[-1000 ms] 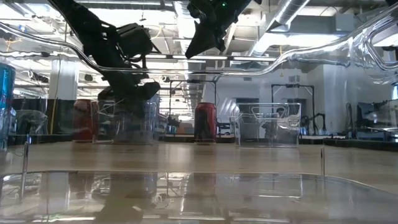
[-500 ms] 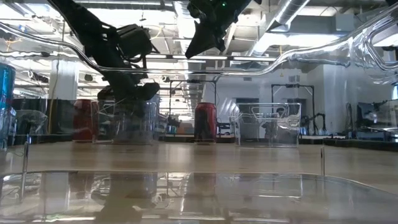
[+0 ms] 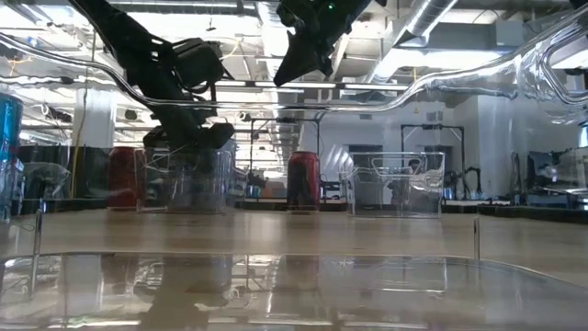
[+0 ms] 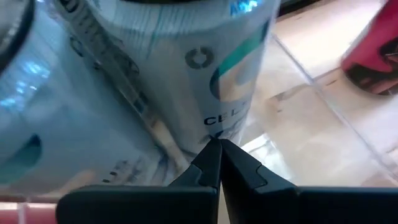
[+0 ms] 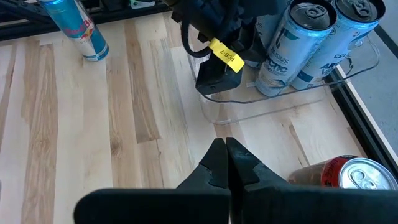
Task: Sort soda cans
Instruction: Adjust the white-blue soda can in the top left transparent bin, then put the right center blue soda can into the top right transparent bin
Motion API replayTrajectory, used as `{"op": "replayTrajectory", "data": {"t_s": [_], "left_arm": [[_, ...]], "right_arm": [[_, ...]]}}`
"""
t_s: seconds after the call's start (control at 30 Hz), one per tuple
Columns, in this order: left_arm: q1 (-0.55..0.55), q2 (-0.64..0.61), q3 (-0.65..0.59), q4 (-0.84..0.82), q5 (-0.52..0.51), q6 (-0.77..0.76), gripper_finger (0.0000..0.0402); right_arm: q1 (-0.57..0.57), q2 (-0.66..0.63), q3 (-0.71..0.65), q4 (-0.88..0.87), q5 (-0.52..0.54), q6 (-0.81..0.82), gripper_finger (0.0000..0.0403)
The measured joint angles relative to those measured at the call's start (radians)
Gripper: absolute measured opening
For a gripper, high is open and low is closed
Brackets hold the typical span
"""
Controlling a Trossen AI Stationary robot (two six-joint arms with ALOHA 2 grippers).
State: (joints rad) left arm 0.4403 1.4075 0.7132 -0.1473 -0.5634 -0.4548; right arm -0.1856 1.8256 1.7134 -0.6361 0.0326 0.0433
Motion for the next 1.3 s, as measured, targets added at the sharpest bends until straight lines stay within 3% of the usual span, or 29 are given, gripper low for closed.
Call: {"op": "replayTrajectory", "data": {"t_s": [0.4,0.77,1.13,1.3], "left_arm": [[-0.018,-0.033,0.0,-0.05,0.006,0.026,0.0002],[-0.049,-0.248,0.0,-0.164,0.036,0.073,0.0002],[-0.05,-0.387,0.0,-0.345,-0.008,0.054,0.0002],[-0.107,-0.481,0.0,-0.263,0.075,0.242,0.0002]], "right_arm": [[0.0,0.0,0.0,0.0,0.0,-0.002,0.0002],[-0.007,0.0,0.0,0.008,0.0,-0.003,0.0002],[-0.007,0.0,0.0,0.014,0.0,0.001,0.0002],[-0.009,-0.006,-0.001,-0.027,0.0,-0.05,0.0002]]}}
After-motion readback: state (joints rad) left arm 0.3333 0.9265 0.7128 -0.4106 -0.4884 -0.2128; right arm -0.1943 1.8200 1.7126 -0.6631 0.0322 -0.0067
